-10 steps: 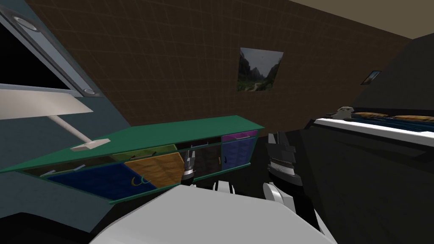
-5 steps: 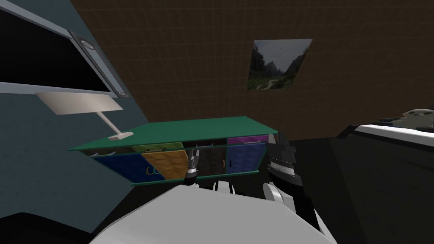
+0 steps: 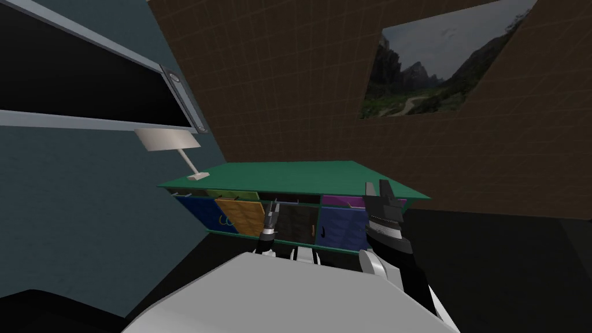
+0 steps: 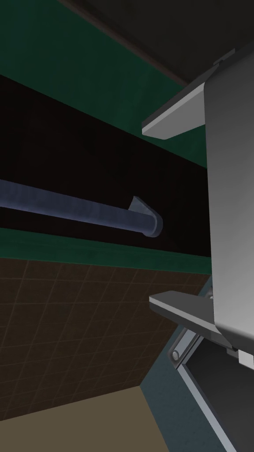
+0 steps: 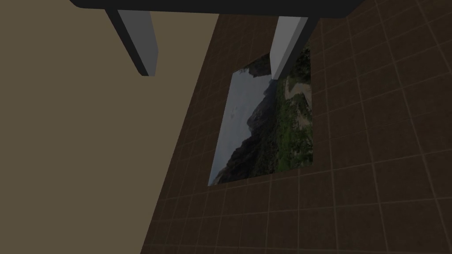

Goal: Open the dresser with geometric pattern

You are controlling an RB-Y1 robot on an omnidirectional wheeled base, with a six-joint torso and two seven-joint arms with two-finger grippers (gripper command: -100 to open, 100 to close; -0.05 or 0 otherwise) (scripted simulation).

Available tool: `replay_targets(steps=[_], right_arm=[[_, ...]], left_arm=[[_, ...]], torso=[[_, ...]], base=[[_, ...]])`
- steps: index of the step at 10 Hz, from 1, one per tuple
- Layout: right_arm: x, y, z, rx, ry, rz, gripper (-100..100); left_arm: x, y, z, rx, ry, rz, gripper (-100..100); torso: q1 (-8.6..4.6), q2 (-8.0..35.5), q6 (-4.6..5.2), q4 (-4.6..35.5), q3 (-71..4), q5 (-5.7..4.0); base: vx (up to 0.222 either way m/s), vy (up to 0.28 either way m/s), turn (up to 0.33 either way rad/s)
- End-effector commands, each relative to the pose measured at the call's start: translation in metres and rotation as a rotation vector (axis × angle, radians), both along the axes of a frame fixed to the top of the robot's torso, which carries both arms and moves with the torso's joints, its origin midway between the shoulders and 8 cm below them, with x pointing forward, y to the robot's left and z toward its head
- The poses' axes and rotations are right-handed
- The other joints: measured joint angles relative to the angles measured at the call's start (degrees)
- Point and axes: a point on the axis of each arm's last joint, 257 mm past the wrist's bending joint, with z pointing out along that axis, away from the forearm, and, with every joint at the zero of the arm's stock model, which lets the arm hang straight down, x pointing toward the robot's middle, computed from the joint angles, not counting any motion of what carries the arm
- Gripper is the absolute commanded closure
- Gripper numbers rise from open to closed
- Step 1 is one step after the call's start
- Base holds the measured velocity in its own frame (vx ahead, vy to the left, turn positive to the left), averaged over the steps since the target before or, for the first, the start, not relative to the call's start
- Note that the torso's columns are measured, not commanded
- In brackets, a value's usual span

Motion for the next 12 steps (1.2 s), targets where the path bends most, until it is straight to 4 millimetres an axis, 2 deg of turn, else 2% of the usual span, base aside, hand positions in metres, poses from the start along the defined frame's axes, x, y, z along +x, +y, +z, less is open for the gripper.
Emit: replay_targets(steps=[1, 2, 6, 11, 12], right_arm=[[0.0, 0.0, 0.0, 0.0, 0.0, 0.0, 0], [0.0, 0.0, 0.0, 0.0, 0.0, 0.0, 0], [0.0, 0.0, 0.0, 0.0, 0.0, 0.0, 0], [0.0, 0.0, 0.0, 0.0, 0.0, 0.0, 0], [0.0, 0.0, 0.0, 0.0, 0.0, 0.0, 0]], left_arm=[[-0.001, -0.012, 0.002, 0.0, 0.0, -0.034, -100], [0.0, -0.008, 0.001, 0.0, 0.001, -0.022, 100], [-0.006, 0.043, -0.007, -0.001, -0.001, 0.114, 100], [-0.024, 0.104, -0.019, -0.005, 0.002, 0.285, 100], [-0.024, 0.097, -0.015, -0.002, -0.004, 0.266, 100]], torso=[[0.01, 0.0, -0.01, 0.0, 0.0, 0.0], [0.0, 0.1, 0.04, 0.0, 0.1, 0.0], [-0.22, 0.3, 0.09, 0.2, 0.2, -0.07], [-0.1, -0.1, 0.08, -0.1, 0.0, 0.05], [-0.1, -0.2, 0.19, -0.2, -0.1, 0.12]], base=[[0.038, -0.01, 0.061], [-0.018, 0.002, -0.229], [-0.088, 0.021, -0.346], [-0.091, 0.004, -0.337], [-0.048, 0.004, -0.069]])
